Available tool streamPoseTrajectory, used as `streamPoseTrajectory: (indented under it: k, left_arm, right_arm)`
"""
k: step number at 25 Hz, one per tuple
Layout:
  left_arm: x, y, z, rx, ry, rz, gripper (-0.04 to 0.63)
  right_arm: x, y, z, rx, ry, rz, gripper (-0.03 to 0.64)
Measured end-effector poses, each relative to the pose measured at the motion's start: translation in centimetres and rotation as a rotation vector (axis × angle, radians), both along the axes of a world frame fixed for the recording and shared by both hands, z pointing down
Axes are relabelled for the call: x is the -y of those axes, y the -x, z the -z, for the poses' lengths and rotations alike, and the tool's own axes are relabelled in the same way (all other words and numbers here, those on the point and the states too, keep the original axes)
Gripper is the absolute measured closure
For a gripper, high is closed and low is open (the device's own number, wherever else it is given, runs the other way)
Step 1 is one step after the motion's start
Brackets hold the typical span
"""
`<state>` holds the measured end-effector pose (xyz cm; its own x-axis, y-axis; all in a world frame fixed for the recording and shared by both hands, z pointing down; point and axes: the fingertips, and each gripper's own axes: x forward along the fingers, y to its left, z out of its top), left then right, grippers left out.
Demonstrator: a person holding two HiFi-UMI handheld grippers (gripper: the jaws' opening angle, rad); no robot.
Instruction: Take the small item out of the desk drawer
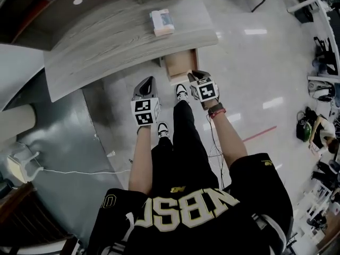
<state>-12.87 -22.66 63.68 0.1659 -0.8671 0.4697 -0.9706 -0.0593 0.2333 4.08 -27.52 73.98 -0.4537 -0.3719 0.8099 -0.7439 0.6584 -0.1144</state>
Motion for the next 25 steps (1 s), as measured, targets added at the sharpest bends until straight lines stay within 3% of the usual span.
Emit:
streamPoseTrajectory:
  k: [15,25]
  left_arm:
    - [-1.6,0.6,9.3,0.044,-0.110,-0.005,0.581]
    - [-1.7,1.1,16.6,0.096,-0.265,-0.003,0.581]
  right_arm:
    - [-1.5,-0.9,14.8,0.167,-0.260,-0.196,0.548]
    - [-2.2,0.2,24.8,0.310,-0.448,-0.251,0.548]
